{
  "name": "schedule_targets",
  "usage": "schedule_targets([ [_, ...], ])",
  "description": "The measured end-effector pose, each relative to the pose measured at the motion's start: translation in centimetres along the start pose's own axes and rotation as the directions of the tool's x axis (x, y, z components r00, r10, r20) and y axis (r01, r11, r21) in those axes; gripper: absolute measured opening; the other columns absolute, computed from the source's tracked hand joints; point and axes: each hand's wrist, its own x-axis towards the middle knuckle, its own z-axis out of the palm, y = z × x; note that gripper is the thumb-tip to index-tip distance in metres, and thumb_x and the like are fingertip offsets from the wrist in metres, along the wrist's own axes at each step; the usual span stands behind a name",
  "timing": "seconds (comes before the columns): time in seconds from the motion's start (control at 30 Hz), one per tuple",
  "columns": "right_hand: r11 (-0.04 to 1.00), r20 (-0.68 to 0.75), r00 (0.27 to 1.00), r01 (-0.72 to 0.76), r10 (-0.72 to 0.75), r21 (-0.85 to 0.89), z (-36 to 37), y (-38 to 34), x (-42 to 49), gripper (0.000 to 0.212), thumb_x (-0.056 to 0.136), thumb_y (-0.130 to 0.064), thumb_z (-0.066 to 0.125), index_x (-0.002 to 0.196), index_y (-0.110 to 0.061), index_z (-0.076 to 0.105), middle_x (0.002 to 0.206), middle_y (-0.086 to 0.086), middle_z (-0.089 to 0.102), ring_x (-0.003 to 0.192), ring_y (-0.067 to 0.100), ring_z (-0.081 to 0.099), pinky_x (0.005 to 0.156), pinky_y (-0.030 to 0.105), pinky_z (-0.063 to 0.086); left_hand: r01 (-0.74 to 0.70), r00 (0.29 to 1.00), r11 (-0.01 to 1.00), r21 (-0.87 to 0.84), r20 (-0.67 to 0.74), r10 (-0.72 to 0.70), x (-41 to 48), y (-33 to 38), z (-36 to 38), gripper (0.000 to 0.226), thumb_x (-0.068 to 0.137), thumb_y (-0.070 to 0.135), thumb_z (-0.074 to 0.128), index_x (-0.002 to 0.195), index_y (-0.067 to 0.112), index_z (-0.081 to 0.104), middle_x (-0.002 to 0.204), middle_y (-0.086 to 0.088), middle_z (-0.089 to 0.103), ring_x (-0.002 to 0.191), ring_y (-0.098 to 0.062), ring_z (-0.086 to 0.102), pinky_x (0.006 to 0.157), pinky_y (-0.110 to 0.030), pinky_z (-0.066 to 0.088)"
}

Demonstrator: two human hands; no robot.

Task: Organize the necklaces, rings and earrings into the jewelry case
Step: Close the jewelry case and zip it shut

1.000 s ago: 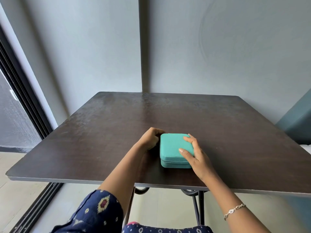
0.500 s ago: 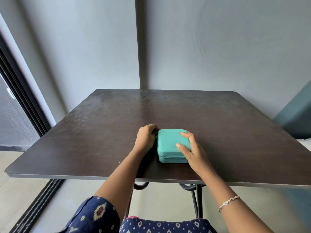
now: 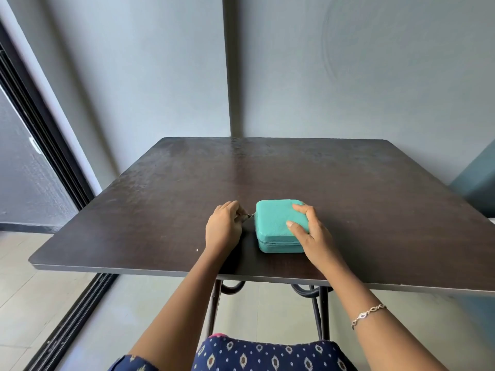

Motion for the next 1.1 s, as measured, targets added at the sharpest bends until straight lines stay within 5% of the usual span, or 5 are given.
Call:
schedule_targets([
  [0.37, 0.999, -0.007, 1.000, 0.004, -0.004, 0.044, -0.1, -0.2, -0.1, 0.035, 0.093, -0.023, 0.049, 0.127, -0.017, 0.043, 0.145, -0.001, 0.037, 0.129, 0.020, 0.038, 0.087, 0.017, 0.027, 0.085, 0.993, 0.974, -0.210, 0.098, -0.065, -5.7, 1.0, -1.5, 0.013, 0.082, 0.004, 0.061, 0.075, 0.014, 0.060, 0.083, 0.001, 0.065, 0.089, -0.023, 0.059, 0.076, -0.034, 0.046],
  [0.63, 0.999, -0.005, 1.000, 0.013, -0.013, 0.050, -0.1, -0.3, -0.2, 0.036, 0.093, -0.024, 0.048, 0.128, -0.018, 0.042, 0.147, -0.002, 0.034, 0.130, 0.019, 0.036, 0.091, 0.020, 0.028, 0.020, 0.998, 0.966, -0.257, 0.061, -0.004, -7.8, 2.7, -1.1, 0.009, 0.082, 0.001, 0.061, 0.077, 0.008, 0.061, 0.074, 0.015, 0.053, 0.085, -0.021, 0.057, 0.073, -0.037, 0.047],
  [0.87, 1.000, -0.010, 1.000, 0.010, -0.010, 0.027, -0.1, -0.1, -0.1, 0.036, 0.094, -0.026, 0.047, 0.128, -0.019, 0.041, 0.146, -0.001, 0.035, 0.128, 0.022, 0.039, 0.088, 0.024, 0.032, -0.098, 0.995, 0.973, -0.211, -0.046, 0.091, -8.3, 3.0, 0.0, 0.012, 0.081, 0.021, 0.063, 0.082, 0.009, 0.062, 0.086, 0.009, 0.051, 0.087, -0.013, 0.046, 0.067, -0.016, 0.034],
  [0.97, 0.999, -0.019, 1.000, 0.016, -0.016, 0.038, 0.0, -0.1, -0.1, 0.036, 0.093, -0.026, 0.048, 0.128, -0.019, 0.042, 0.147, -0.002, 0.035, 0.129, 0.021, 0.039, 0.090, 0.022, 0.031, -0.210, 0.967, 0.954, -0.215, -0.189, 0.170, -7.6, 3.3, -0.4, 0.030, 0.086, 0.028, 0.041, 0.096, 0.010, 0.062, 0.103, 0.001, 0.058, 0.100, -0.014, 0.051, 0.081, -0.015, 0.040],
  [1.1, 0.999, -0.043, 0.999, 0.029, -0.027, 0.027, -0.1, -0.1, -0.3, 0.037, 0.093, -0.027, 0.049, 0.128, -0.019, 0.044, 0.142, -0.004, 0.042, 0.125, 0.019, 0.043, 0.086, 0.019, 0.031, -0.299, 0.954, 0.929, -0.218, -0.085, 0.287, -6.0, 3.3, 0.1, 0.043, 0.084, 0.001, 0.032, 0.112, 0.006, 0.064, 0.123, -0.006, 0.061, 0.125, -0.019, 0.047, 0.105, -0.032, 0.037],
])
